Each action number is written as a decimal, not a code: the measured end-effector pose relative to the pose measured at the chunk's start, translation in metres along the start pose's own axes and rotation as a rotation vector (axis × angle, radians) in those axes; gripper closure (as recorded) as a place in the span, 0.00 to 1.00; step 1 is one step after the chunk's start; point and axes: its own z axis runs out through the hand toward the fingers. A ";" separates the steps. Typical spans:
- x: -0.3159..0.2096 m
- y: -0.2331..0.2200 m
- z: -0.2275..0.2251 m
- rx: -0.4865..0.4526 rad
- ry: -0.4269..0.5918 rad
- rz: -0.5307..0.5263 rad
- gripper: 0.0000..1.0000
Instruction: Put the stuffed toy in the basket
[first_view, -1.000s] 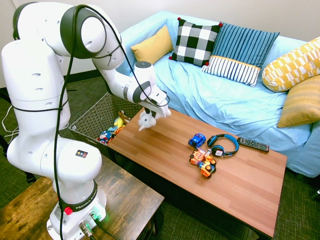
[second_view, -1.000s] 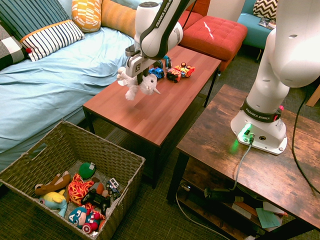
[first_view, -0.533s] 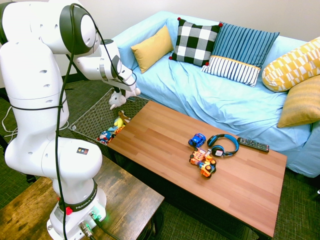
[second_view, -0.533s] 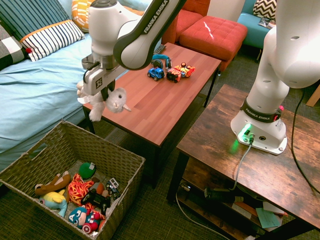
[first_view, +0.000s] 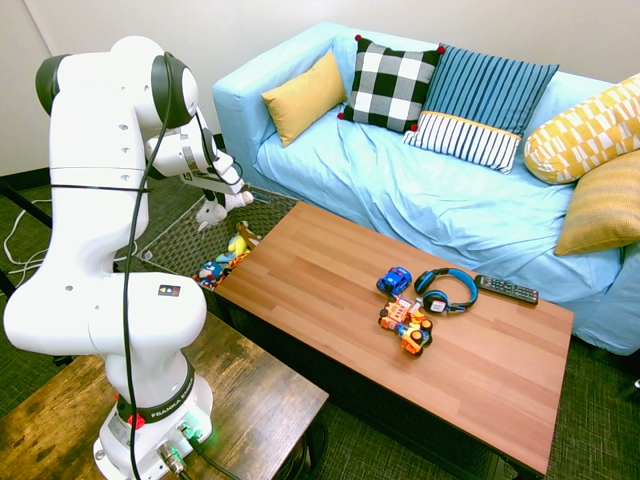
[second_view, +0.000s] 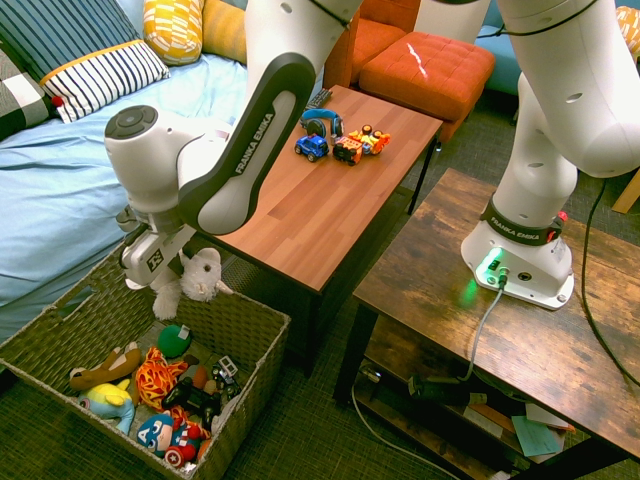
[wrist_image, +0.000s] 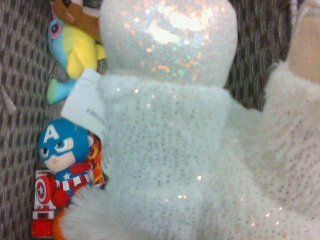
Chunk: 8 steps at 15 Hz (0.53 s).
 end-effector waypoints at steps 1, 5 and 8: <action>0.004 -0.005 0.004 -0.007 0.004 0.004 0.00; 0.003 -0.020 0.019 -0.026 0.011 0.000 0.00; -0.004 -0.026 0.023 -0.037 0.019 -0.008 0.00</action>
